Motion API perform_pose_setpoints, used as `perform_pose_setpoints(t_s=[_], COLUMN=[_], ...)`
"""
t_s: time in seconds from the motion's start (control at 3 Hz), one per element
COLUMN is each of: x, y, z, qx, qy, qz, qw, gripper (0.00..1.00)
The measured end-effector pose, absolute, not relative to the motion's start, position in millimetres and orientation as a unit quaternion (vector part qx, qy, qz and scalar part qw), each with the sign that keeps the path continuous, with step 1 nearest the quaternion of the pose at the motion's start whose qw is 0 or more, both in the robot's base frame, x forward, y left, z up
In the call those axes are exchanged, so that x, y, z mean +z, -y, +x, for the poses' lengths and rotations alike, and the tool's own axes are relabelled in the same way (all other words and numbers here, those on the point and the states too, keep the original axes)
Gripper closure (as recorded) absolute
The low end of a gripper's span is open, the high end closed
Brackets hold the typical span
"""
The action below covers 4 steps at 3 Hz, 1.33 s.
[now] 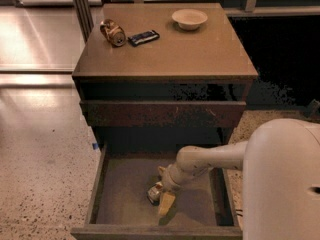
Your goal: Pick 7up can from middle drawer and place on counter
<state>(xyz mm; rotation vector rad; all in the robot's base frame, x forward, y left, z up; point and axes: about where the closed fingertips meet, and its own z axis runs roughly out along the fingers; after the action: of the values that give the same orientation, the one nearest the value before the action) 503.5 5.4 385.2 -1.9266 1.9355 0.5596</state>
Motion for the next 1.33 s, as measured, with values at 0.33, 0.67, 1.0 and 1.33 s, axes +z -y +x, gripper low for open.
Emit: perform_pose_setpoints(t_s=[0.33,0.67,1.0,1.33], x=[384.5,384.1,384.1,384.1], y=[19.7,21.0,21.0,21.0], z=[507.1,507.1,507.1,507.1], qx=[0.176,0.175,0.175,0.175], qy=[-0.7,-0.701,-0.701,-0.701], qz=[-0.672,-0.671,-0.671,-0.671], qw=[0.165,0.165,0.165,0.165], gripper=[0.0,0.0,0.19,0.42])
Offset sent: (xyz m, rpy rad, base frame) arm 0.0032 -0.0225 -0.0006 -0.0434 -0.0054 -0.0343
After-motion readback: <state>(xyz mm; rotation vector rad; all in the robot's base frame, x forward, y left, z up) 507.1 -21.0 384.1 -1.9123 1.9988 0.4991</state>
